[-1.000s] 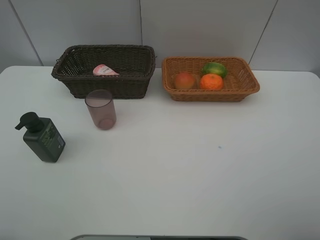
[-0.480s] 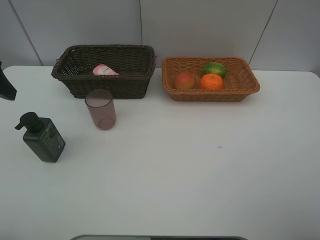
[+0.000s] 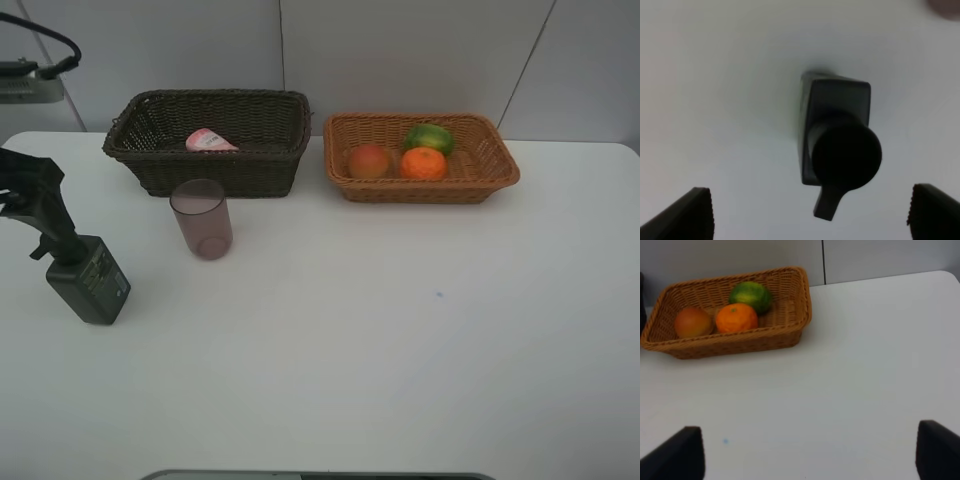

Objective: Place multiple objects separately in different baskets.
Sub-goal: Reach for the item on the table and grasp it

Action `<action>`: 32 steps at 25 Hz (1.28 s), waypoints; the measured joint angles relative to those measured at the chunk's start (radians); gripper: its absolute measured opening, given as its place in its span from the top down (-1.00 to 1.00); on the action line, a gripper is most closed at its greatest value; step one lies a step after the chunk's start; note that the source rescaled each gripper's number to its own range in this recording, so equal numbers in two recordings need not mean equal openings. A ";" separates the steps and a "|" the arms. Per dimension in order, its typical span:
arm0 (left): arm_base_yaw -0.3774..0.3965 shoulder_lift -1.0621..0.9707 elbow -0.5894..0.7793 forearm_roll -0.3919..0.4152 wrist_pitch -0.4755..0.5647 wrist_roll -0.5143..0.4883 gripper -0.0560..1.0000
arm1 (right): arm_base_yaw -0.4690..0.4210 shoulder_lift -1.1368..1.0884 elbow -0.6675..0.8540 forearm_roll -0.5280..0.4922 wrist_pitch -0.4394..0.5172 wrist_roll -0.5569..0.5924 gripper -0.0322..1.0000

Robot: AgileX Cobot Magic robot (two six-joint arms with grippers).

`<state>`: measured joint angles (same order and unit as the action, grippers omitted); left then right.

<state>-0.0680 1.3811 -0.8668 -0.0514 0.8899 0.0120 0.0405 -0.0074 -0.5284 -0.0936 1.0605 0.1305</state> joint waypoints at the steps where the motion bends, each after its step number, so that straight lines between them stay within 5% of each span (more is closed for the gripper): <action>1: -0.009 0.012 -0.002 0.006 0.000 -0.012 -1.00 | 0.000 0.000 0.000 0.000 0.000 0.000 -0.67; 18: -0.073 0.132 -0.005 0.140 -0.100 -0.204 -1.00 | 0.000 0.000 0.000 0.001 0.000 0.001 -0.67; 32: -0.108 0.191 -0.004 0.065 -0.201 -0.161 -1.00 | 0.000 0.000 0.000 0.001 0.000 0.003 -0.67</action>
<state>-0.1757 1.5720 -0.8709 0.0134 0.6889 -0.1493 0.0405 -0.0074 -0.5284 -0.0925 1.0605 0.1337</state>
